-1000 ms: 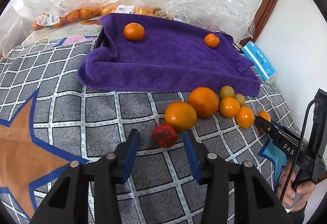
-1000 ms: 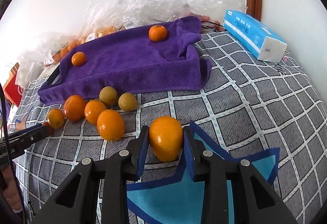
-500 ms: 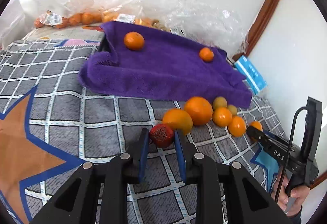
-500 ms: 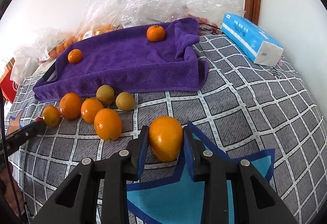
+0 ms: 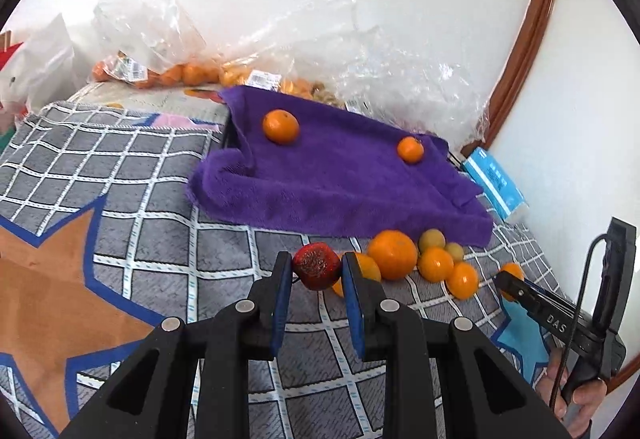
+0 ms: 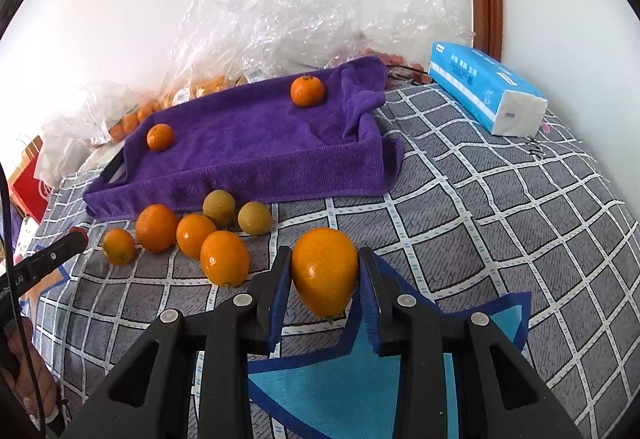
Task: Organize fruits
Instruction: 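Lift the orange and red fruit and carry both over the purple towel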
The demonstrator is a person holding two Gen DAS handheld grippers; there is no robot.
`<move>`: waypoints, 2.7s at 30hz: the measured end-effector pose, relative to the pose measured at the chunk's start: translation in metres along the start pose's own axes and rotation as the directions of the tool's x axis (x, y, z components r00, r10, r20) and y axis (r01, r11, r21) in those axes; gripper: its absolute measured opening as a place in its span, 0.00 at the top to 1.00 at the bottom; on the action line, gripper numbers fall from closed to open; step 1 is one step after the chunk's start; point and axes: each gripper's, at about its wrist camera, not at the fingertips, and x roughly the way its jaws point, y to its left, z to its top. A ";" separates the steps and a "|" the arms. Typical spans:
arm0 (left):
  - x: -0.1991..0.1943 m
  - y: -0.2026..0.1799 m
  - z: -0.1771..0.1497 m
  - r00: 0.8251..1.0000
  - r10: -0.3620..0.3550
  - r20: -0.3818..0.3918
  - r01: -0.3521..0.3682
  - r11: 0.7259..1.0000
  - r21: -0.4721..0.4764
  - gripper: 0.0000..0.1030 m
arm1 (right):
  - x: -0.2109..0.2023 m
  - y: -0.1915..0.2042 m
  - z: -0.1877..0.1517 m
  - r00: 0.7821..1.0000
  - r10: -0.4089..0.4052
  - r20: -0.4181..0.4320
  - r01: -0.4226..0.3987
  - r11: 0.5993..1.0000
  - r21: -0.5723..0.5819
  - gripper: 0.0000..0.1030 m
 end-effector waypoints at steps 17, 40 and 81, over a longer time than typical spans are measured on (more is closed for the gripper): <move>-0.008 0.003 0.002 0.999 0.027 0.044 -0.026 1.000 -0.017 0.77 | -0.003 0.000 -0.001 0.999 0.034 0.014 -0.034 0.999 0.003 0.68; -0.013 0.010 0.003 0.993 0.081 0.084 -0.076 0.995 -0.060 0.77 | -0.006 -0.002 0.000 1.000 0.017 0.021 -0.018 1.000 0.015 0.68; 0.023 0.000 0.094 0.995 0.099 0.009 -0.099 0.995 -0.029 0.77 | 0.011 0.046 0.098 0.996 0.002 0.091 0.005 0.997 -0.075 0.68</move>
